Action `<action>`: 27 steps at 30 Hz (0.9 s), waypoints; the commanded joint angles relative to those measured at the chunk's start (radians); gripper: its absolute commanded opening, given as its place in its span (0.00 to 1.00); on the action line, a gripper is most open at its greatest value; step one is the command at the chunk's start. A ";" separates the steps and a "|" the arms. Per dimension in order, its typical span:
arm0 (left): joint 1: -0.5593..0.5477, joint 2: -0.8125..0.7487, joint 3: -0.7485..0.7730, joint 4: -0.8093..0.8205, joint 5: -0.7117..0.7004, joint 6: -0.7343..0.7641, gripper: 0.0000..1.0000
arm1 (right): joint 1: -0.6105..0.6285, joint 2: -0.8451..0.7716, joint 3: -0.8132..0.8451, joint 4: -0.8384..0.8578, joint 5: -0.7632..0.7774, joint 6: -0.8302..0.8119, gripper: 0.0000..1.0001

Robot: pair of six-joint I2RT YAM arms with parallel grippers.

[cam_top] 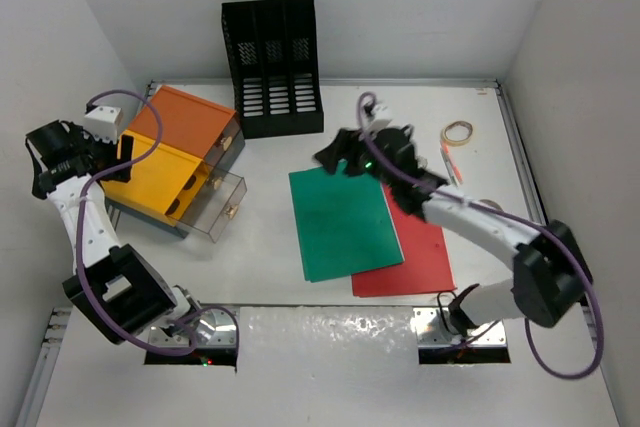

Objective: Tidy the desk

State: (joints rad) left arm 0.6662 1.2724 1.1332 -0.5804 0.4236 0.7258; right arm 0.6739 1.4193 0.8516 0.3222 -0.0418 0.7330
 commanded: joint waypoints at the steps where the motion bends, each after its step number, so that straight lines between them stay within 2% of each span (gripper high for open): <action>1: -0.010 -0.065 -0.023 0.024 0.113 0.004 0.66 | -0.185 -0.112 0.114 -0.455 0.006 -0.325 0.68; 2: -0.016 -0.079 -0.027 0.025 0.118 0.003 0.66 | -0.216 -0.117 0.144 -0.512 0.081 -0.399 0.61; 3: -0.034 -0.085 -0.029 0.024 0.121 -0.003 0.66 | -0.247 -0.120 0.180 -0.578 0.106 -0.427 0.41; 4: -0.040 -0.094 -0.029 0.021 0.124 -0.003 0.66 | -0.319 -0.114 0.194 -0.597 0.115 -0.444 0.32; 6: -0.062 -0.102 -0.029 0.014 0.130 -0.003 0.67 | -0.402 -0.096 0.236 -0.647 0.068 -0.458 0.25; 7: -0.069 -0.110 -0.029 0.005 0.138 -0.003 0.67 | -0.489 -0.079 0.248 -0.660 0.050 -0.464 0.28; 8: -0.074 -0.113 -0.029 0.001 0.139 -0.003 0.67 | -0.526 -0.032 0.262 -0.672 0.046 -0.480 0.31; 10: -0.089 -0.120 -0.036 -0.009 0.145 0.001 0.67 | -0.637 0.035 0.316 -0.710 0.048 -0.495 0.32; 13: -0.100 -0.136 -0.055 -0.006 0.150 0.011 0.67 | -0.749 0.212 0.426 -0.802 0.045 -0.515 0.23; 14: -0.103 -0.139 -0.058 -0.006 0.149 0.018 0.67 | -0.764 0.255 0.458 -0.834 0.045 -0.536 0.20; 15: -0.105 -0.140 -0.064 -0.006 0.146 0.021 0.68 | -0.775 0.332 0.515 -0.889 0.045 -0.552 0.19; 21: -0.119 -0.136 -0.072 -0.007 0.115 0.041 0.68 | -0.794 0.509 0.624 -0.957 0.215 -0.673 0.20; 27: -0.128 -0.133 -0.070 -0.010 0.103 0.043 0.69 | -0.800 0.567 0.635 -0.951 0.233 -0.725 0.22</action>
State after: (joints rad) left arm 0.5514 1.1538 1.0595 -0.6044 0.5179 0.7555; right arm -0.1272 1.9938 1.4452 -0.6155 0.1497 0.0620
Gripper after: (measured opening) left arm 0.685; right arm 0.210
